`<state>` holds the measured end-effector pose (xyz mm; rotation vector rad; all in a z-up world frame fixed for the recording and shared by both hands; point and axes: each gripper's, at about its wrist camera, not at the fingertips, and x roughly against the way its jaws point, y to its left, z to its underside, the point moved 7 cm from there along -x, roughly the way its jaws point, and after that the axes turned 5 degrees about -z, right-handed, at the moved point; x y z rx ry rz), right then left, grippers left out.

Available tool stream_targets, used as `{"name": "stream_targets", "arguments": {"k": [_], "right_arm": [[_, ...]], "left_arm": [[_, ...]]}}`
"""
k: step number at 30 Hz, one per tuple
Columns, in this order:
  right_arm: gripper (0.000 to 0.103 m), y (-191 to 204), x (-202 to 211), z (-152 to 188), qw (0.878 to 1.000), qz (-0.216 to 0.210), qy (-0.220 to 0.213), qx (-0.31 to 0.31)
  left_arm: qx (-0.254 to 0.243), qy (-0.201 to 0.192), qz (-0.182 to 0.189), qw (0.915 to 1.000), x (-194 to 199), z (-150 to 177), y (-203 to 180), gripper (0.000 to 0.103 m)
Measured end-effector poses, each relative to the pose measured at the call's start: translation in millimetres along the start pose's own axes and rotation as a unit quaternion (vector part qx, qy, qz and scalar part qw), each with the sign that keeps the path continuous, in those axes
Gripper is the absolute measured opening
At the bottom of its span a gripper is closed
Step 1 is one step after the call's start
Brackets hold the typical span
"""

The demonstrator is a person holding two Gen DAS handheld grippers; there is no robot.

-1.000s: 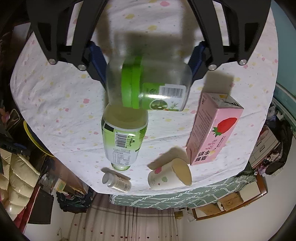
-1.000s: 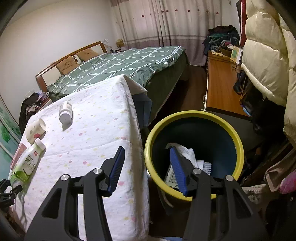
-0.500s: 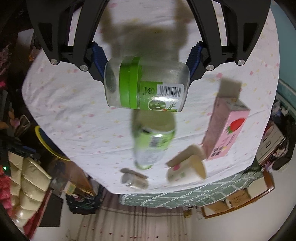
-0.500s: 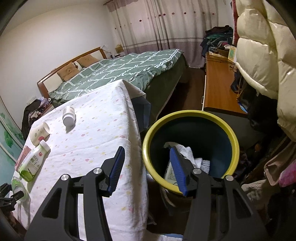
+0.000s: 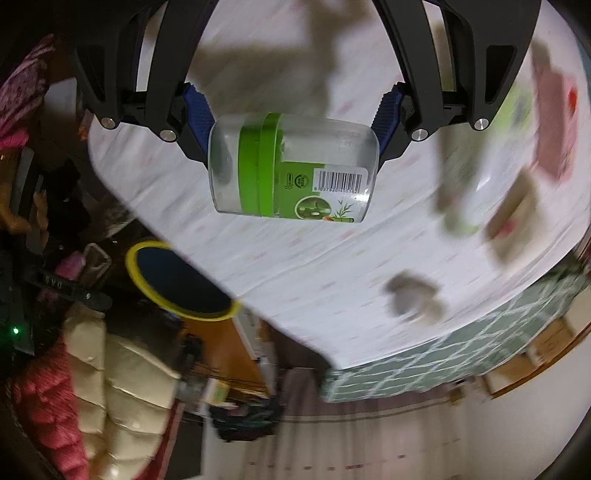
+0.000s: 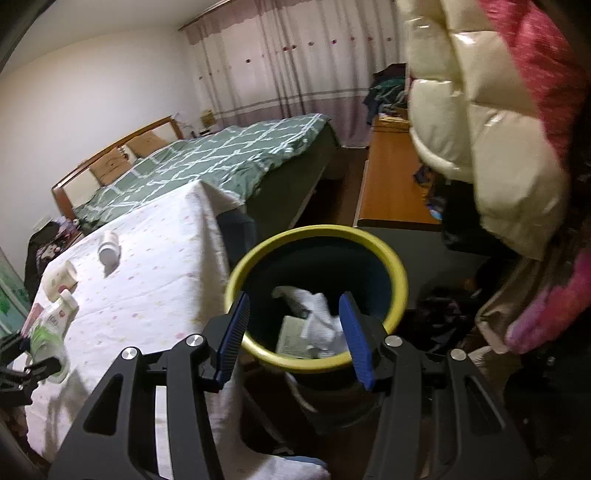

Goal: Collect trash
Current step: 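Carry the jar to the yellow bin and release it with the left tool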

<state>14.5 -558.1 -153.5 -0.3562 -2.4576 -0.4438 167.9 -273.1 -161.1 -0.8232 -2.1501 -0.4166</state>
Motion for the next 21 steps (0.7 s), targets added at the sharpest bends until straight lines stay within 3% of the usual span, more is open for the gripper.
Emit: {"name": "stream_targets", "arguments": {"k": [4, 10, 18, 21], "right_arm": [[0.049, -24, 10, 3, 1.0, 0.022, -0.008, -0.009], [0.049, -57, 21, 13, 0.998, 0.045, -0.013, -0.035], [0.049, -82, 26, 23, 0.997, 0.061, -0.012, -0.05], [0.056, -84, 25, 26, 0.996, 0.064, -0.013, -0.054]], "left_arm": [[-0.032, -0.002, 0.032, 0.999, -28, -42, -46, 0.071], [-0.079, 0.001, 0.052, 0.9955, -72, -93, -109, 0.071], [-0.096, 0.026, 0.065, 0.9929, -128, -128, -171, 0.071], [-0.094, 0.036, 0.061, 0.993, -151, -139, -184, 0.072]]}}
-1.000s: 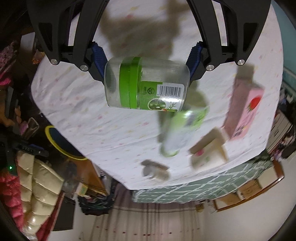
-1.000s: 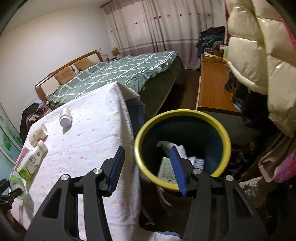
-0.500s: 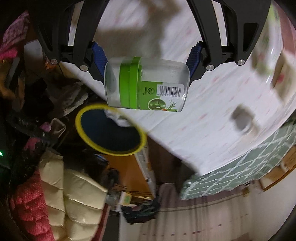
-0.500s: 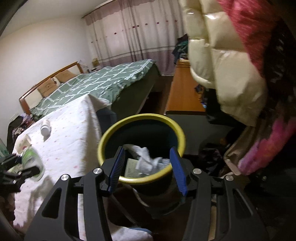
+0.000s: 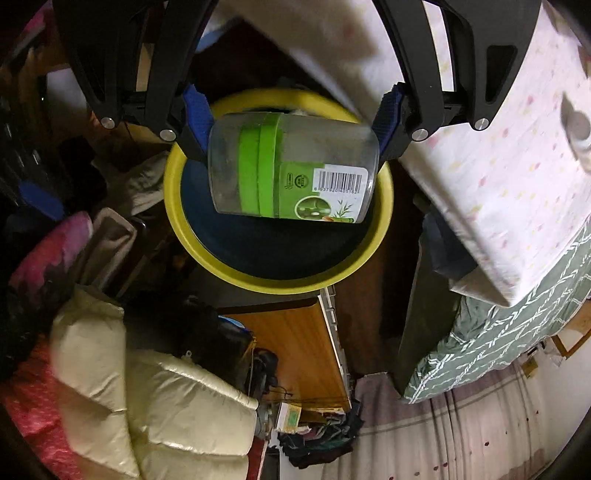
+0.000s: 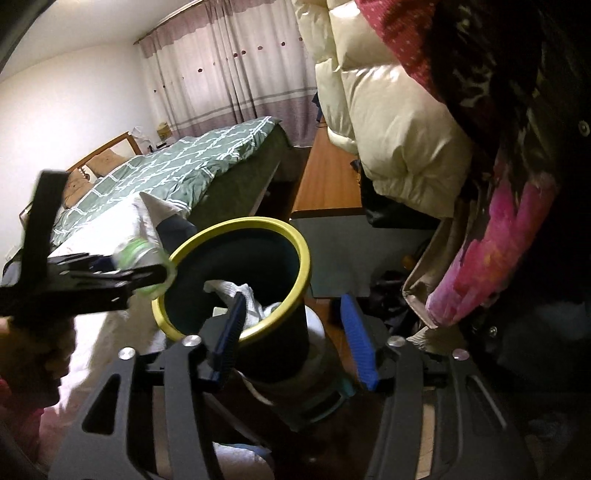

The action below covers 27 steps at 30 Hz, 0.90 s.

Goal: Collect trash
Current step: 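Carry the jar to the yellow bin and release it with the left tool, then grasp the white pill bottle with the right tool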

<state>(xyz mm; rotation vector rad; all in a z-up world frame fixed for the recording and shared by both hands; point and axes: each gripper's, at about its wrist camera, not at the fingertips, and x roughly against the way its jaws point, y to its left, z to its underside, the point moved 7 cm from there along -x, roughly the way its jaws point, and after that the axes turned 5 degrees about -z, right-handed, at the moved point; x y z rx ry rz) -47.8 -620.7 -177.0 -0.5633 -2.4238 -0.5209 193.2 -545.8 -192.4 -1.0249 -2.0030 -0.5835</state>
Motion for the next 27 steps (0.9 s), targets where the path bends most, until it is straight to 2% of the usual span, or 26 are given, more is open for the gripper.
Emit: {"name": "stream_targets", "arguments": {"k": [1, 2, 3, 7, 12, 15, 19, 24, 27], "right_arm": [[0.058, -1, 0, 0, 1.0, 0.003, -0.001, -0.001], [0.058, -1, 0, 2, 1.0, 0.006, -0.001, 0.0], [0.058, 0, 0, 2, 1.0, 0.007, -0.002, 0.0], [0.058, 5, -1, 4, 1.0, 0.005, 0.001, 0.004], [0.058, 17, -6, 6, 1.0, -0.004, 0.006, 0.01], [0.058, 27, -9, 7, 1.0, -0.014, 0.009, 0.017], [0.058, 50, -13, 9, 0.999, -0.03, 0.015, 0.033], [0.058, 87, -16, 11, 0.996, -0.054, 0.023, 0.061], [0.058, 113, -17, 11, 0.994, -0.073, 0.026, 0.08]], "left_arm": [[0.001, 0.002, -0.002, 1.0, -6, -4, -1, 0.076], [0.004, 0.001, -0.008, 1.0, -11, -7, 0, 0.088], [0.008, -0.004, -0.013, 0.9999, -13, -10, 2, 0.091], [0.042, -0.028, -0.007, 0.9987, 7, -11, 15, 0.093], [0.071, -0.061, -0.022, 0.9954, 65, 14, 44, 0.095], [0.083, -0.085, -0.036, 0.9923, 111, 41, 62, 0.098], [0.096, -0.117, -0.073, 0.9858, 172, 87, 88, 0.098], [0.125, -0.125, -0.114, 0.9776, 220, 140, 124, 0.098], [0.162, -0.128, -0.138, 0.9688, 247, 176, 155, 0.098]]}}
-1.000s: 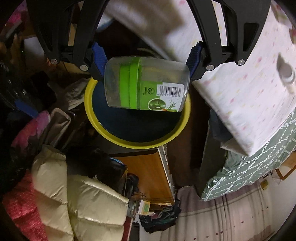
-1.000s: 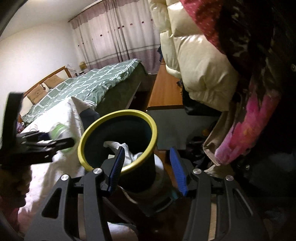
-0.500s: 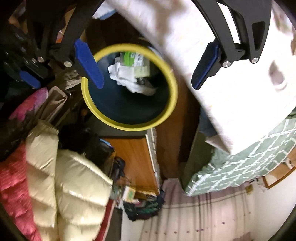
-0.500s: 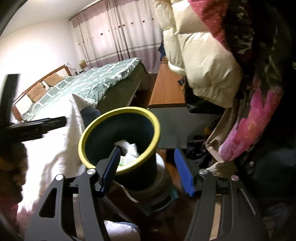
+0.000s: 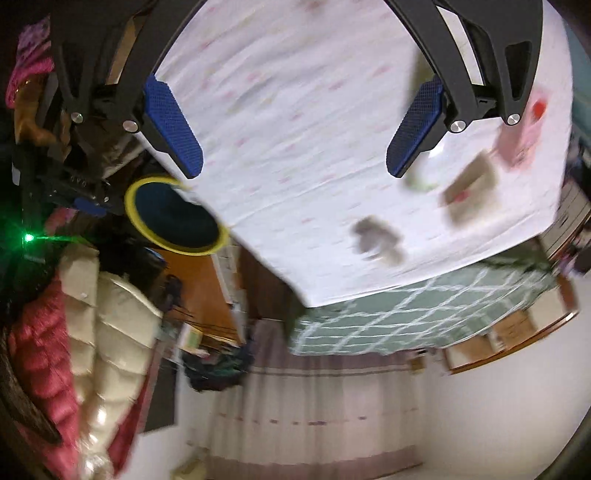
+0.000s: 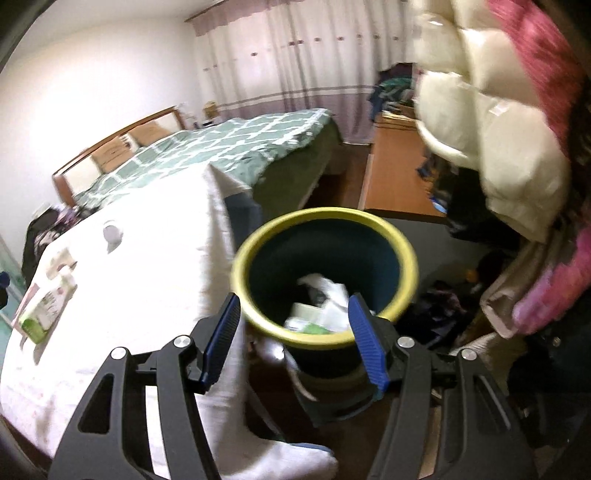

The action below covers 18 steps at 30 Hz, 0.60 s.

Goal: Collect trash
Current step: 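Grasp the white pill bottle with the right tool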

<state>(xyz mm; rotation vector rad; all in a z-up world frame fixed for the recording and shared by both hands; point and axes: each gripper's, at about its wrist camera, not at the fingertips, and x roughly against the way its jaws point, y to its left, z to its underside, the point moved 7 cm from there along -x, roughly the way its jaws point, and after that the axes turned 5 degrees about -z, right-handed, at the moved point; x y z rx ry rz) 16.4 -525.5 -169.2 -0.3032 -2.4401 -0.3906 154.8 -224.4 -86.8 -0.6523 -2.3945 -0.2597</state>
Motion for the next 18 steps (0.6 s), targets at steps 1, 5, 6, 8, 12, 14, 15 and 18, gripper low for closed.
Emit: {"name": "stream_targets", "arguments": {"k": [1, 5, 6, 8, 12, 14, 15, 18], "right_arm": [[0.058, 11, -3, -2, 1.0, -0.009, 0.002, 0.008], [0.058, 64, -16, -14, 0.998, -0.044, 0.012, 0.052], [0.058, 78, -19, -17, 0.996, -0.056, 0.014, 0.061], [0.058, 110, -31, -26, 0.993, -0.083, 0.019, 0.082], [0.058, 172, -57, -42, 0.983, -0.126, 0.028, 0.129], [0.058, 205, -75, -51, 0.977, -0.147, 0.028, 0.154], [0.058, 218, -84, -54, 0.974, -0.153, 0.029, 0.163], [0.058, 253, -119, -60, 0.967, -0.165, 0.041, 0.192]], "left_arm": [[0.017, -0.001, -0.016, 0.9997, 9, 8, 21, 0.098], [0.055, 0.001, -0.054, 0.997, 30, 34, 75, 0.098], [0.061, 0.0, -0.065, 0.996, 35, 39, 86, 0.098], [0.076, -0.005, -0.084, 0.9935, 44, 51, 110, 0.098], [0.099, -0.007, -0.092, 0.9908, 51, 66, 138, 0.098], [0.111, -0.007, -0.091, 0.9897, 50, 70, 147, 0.098], [0.115, -0.006, -0.089, 0.9894, 49, 73, 150, 0.098], [0.122, -0.003, -0.086, 0.9887, 46, 78, 155, 0.098]]}}
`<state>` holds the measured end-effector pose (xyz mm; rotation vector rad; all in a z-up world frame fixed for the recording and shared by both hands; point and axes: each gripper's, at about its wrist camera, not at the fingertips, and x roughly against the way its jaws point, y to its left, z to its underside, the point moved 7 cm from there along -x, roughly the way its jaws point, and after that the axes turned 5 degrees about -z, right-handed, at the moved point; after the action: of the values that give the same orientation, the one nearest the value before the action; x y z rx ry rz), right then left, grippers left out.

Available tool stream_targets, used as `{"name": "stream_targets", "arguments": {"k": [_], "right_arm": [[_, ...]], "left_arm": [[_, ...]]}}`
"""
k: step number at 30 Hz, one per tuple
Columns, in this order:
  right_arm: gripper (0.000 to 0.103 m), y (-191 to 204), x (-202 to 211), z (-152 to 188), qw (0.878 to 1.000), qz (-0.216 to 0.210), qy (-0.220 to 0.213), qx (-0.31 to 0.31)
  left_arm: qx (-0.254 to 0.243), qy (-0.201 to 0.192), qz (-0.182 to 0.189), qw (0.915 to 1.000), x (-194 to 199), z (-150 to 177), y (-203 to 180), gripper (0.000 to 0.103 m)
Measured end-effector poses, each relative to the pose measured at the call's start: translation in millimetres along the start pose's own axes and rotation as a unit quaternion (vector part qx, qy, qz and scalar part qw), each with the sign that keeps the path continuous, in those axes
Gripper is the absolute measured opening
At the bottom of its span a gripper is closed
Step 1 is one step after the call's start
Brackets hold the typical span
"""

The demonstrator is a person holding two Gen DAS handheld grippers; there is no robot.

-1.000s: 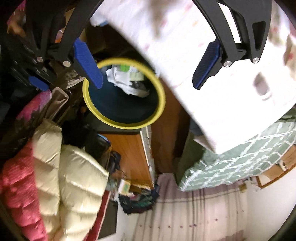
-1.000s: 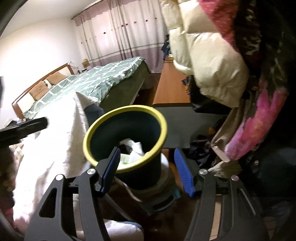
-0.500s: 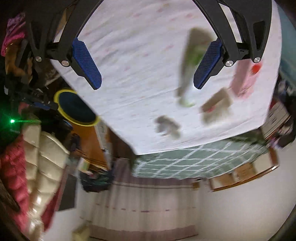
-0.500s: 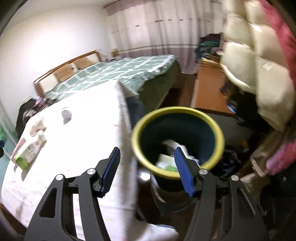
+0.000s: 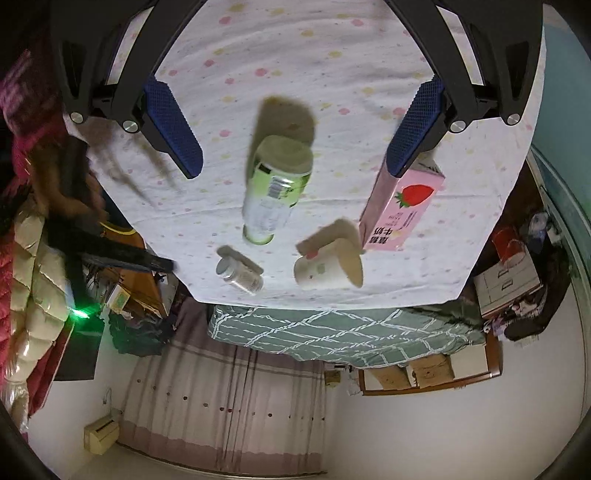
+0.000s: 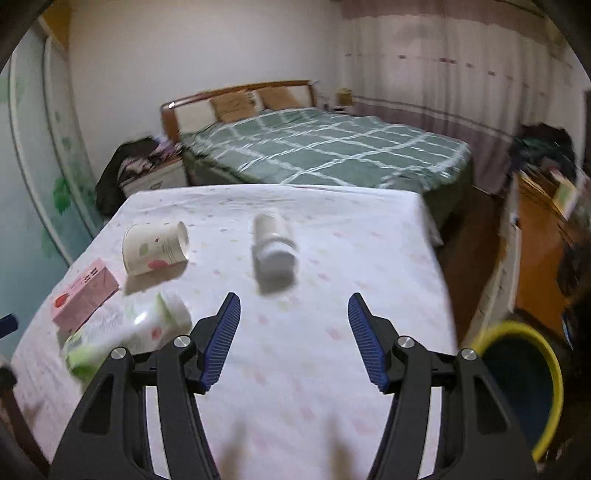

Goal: Collect trash
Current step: 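Grasp the white pill bottle with the right tool, then lift the pill bottle off the table with the right tool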

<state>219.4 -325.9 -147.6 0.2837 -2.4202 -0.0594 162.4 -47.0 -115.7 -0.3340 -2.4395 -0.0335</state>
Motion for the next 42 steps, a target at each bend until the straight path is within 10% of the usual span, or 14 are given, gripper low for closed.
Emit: {"name": "stream_targets", "arguments": {"k": [10, 22, 42], "right_arm": [[0.058, 6, -112, -33, 0.998, 0.002, 0.055, 0.014], [0.047, 1, -141, -37, 0.997, -0.01, 0.079, -0.008], [0.047, -27, -9, 12, 0.997, -0.011, 0.03, -0.071]], "left_arm": [[0.026, 0.008, -0.003, 0.9996, -9, 6, 24, 0.098], [0.032, 0.019, -0.001, 0.9993, -19, 12, 28, 0.098], [0.006, 0.024, 0.021, 0.9995, -23, 17, -3, 0.098]]}}
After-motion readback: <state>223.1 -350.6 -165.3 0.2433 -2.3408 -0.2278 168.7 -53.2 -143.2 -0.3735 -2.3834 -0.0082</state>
